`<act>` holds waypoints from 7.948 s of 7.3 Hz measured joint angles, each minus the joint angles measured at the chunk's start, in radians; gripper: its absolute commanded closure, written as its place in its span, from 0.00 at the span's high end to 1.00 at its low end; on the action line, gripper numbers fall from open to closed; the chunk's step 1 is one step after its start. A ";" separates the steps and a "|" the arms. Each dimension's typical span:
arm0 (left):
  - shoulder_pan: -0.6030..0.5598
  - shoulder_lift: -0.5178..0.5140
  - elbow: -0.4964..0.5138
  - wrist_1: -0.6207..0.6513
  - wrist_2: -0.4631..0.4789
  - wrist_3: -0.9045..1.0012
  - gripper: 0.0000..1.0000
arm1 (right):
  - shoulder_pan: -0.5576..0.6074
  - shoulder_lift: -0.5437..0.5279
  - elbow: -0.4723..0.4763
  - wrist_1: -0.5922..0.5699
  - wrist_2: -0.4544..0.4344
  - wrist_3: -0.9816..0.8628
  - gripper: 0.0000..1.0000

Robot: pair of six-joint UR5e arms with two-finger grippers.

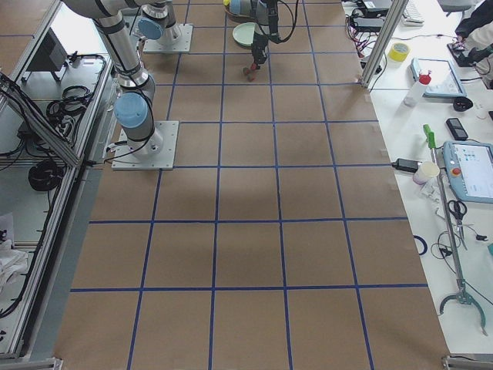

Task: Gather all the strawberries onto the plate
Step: 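Carry the strawberry with the left gripper onto the plate and release, then move the left gripper back over the remaining strawberries, then lower the left gripper and grasp a second strawberry, then carry the strawberry with the left gripper onto the plate and release, then move the left gripper back to the last strawberry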

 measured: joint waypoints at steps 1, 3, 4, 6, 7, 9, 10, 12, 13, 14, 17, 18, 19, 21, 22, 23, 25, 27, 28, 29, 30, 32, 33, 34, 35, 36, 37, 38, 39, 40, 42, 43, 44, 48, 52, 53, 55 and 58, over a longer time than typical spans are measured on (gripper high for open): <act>0.001 0.005 0.003 0.001 0.004 0.015 0.00 | -0.002 -0.001 -0.005 -0.007 0.000 0.002 1.00; 0.009 0.026 0.016 -0.003 0.023 0.073 0.00 | -0.005 -0.007 -0.007 0.014 -0.008 -0.039 1.00; 0.021 0.036 0.034 -0.014 0.051 0.102 0.00 | -0.009 -0.007 -0.007 0.019 -0.008 -0.097 1.00; 0.084 0.069 0.096 -0.116 0.108 0.217 0.00 | -0.021 -0.006 0.005 0.030 -0.008 -0.153 1.00; 0.136 0.089 0.120 -0.185 0.121 0.292 0.00 | -0.023 -0.004 0.012 0.030 -0.008 -0.175 1.00; 0.269 0.116 0.123 -0.263 0.141 0.471 0.00 | -0.027 0.005 0.060 0.022 -0.011 -0.203 1.00; 0.334 0.119 0.106 -0.274 0.154 0.556 0.00 | -0.032 0.011 0.086 0.002 -0.012 -0.206 1.00; 0.422 0.113 0.057 -0.267 0.162 0.677 0.00 | -0.038 0.016 0.105 -0.031 -0.013 -0.213 1.00; 0.447 0.104 0.047 -0.264 0.163 0.707 0.00 | -0.044 0.018 0.108 -0.035 -0.014 -0.214 1.00; 0.460 0.094 0.041 -0.263 0.163 0.719 0.00 | -0.052 0.019 0.109 -0.035 -0.019 -0.215 1.00; 0.468 0.076 0.032 -0.263 0.164 0.727 1.00 | -0.060 0.017 0.109 -0.032 -0.047 -0.214 1.00; 0.468 0.077 0.033 -0.264 0.165 0.725 1.00 | -0.060 0.017 0.109 -0.033 -0.048 -0.214 1.00; 0.468 0.083 0.036 -0.264 0.166 0.718 1.00 | -0.060 0.017 0.109 -0.034 -0.048 -0.214 1.00; 0.449 0.105 0.058 -0.264 0.161 0.692 1.00 | -0.060 0.016 0.110 -0.034 -0.047 -0.214 1.00; 0.412 0.116 0.073 -0.269 0.149 0.647 1.00 | -0.060 0.016 0.110 -0.034 -0.045 -0.215 1.00; 0.348 0.126 0.081 -0.269 0.126 0.565 1.00 | -0.060 0.016 0.110 -0.034 -0.044 -0.214 1.00; 0.203 0.133 0.085 -0.260 0.053 0.374 1.00 | -0.060 0.015 0.110 -0.034 -0.047 -0.214 1.00; 0.093 0.123 0.080 -0.252 0.027 0.290 1.00 | -0.059 0.014 0.111 -0.035 -0.048 -0.214 1.00; 0.055 0.114 0.074 -0.239 0.015 0.275 1.00 | -0.059 0.014 0.111 -0.035 -0.048 -0.214 1.00; 0.033 0.105 0.055 -0.211 -0.011 0.270 1.00 | -0.059 0.014 0.112 -0.035 -0.048 -0.214 1.00; 0.024 0.098 0.010 -0.148 -0.043 0.267 1.00 | -0.059 0.014 0.112 -0.035 -0.048 -0.214 1.00; 0.017 0.079 -0.078 -0.028 -0.081 0.251 1.00 | -0.059 0.013 0.112 -0.035 -0.048 -0.214 1.00; 0.011 0.075 -0.095 -0.007 -0.097 0.238 1.00 | -0.059 0.013 0.112 -0.035 -0.048 -0.214 1.00; 0.005 0.072 -0.105 0.001 -0.105 0.225 0.88 | -0.059 0.013 0.112 -0.035 -0.048 -0.214 1.00; -0.001 0.072 -0.114 0.003 -0.107 0.219 0.51 | -0.059 0.013 0.112 -0.035 -0.048 -0.214 1.00; -0.004 0.071 -0.121 0.002 -0.108 0.216 0.09 | -0.059 0.013 0.112 -0.035 -0.048 -0.214 1.00; -0.005 0.071 -0.123 0.000 -0.108 0.214 0.00 | -0.060 0.013 0.112 -0.035 -0.048 -0.213 1.00; -0.005 0.072 -0.121 -0.002 -0.108 0.213 0.00 | -0.060 0.013 0.112 -0.035 -0.048 -0.213 1.00; -0.005 0.073 -0.118 -0.002 -0.106 0.214 0.00 | -0.060 0.013 0.112 -0.035 -0.048 -0.213 1.00; -0.004 0.079 -0.109 -0.003 -0.100 0.220 0.00 | -0.060 0.013 0.112 -0.035 -0.048 -0.213 1.00; 0.006 0.101 -0.049 -0.056 -0.028 0.231 0.00 | -0.060 0.014 0.112 -0.035 -0.048 -0.213 1.00; 0.026 0.109 0.007 -0.127 0.031 0.239 0.00 | -0.061 0.015 0.112 -0.035 -0.048 -0.214 1.00; 0.072 0.115 0.071 -0.223 0.088 0.290 0.00 | -0.061 0.015 0.112 -0.035 -0.048 -0.214 1.00; 0.325 0.129 0.100 -0.375 0.190 0.579 0.00 | -0.060 0.013 0.112 -0.035 -0.047 -0.214 1.00; 0.406 0.112 0.046 -0.371 0.201 0.627 1.00 | -0.059 0.013 0.112 -0.035 -0.048 -0.214 1.00; 0.406 0.117 0.048 -0.374 0.201 0.627 1.00 | -0.059 0.013 0.112 -0.035 -0.047 -0.214 1.00; 0.387 0.131 0.068 -0.373 0.187 0.618 1.00 | -0.059 0.013 0.112 -0.035 -0.047 -0.214 1.00; 0.215 0.155 0.114 -0.366 0.108 0.460 1.00 | -0.059 0.013 0.112 -0.035 -0.046 -0.214 1.00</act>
